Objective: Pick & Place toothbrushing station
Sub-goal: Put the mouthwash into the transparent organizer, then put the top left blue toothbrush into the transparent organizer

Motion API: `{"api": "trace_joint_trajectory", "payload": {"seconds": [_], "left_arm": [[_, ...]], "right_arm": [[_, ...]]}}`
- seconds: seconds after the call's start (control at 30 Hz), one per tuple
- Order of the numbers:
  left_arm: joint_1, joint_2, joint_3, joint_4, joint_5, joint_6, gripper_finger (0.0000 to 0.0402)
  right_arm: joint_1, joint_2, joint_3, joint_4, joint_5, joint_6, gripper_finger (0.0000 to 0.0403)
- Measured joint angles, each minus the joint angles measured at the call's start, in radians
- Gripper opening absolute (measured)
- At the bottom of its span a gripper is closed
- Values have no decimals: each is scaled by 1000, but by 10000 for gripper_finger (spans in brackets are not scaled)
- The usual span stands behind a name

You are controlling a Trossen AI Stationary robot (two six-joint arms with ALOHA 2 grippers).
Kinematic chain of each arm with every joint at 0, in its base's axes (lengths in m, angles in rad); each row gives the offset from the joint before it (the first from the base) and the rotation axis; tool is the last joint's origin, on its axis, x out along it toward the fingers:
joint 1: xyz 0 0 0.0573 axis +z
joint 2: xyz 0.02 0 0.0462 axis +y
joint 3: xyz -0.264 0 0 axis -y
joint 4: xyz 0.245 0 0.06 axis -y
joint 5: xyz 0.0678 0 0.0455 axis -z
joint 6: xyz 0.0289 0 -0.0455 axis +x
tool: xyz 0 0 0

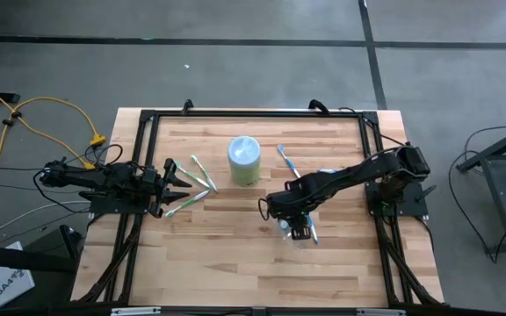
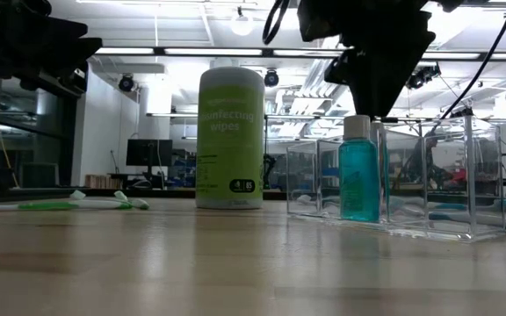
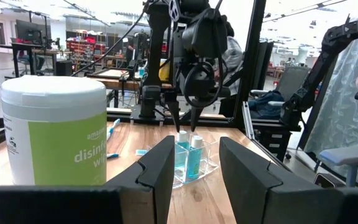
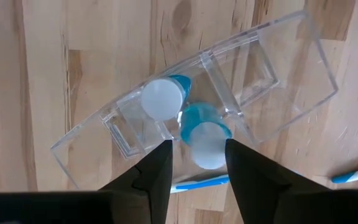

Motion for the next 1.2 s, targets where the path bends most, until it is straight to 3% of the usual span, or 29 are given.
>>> {"api": "trace_joint_trajectory", "payload": {"seconds": [0.3,0.73,1.2], "left_arm": [[0,0,0,0,0,0,124],[0,0,0,0,0,0,124],[0,0,0,0,0,0,124]], "right_arm": [[-1,-42,0,0,24,3,162],[-95,-55,0,-43,79,162,142],[-281,-55,0,-1,-17,179,142]]}}
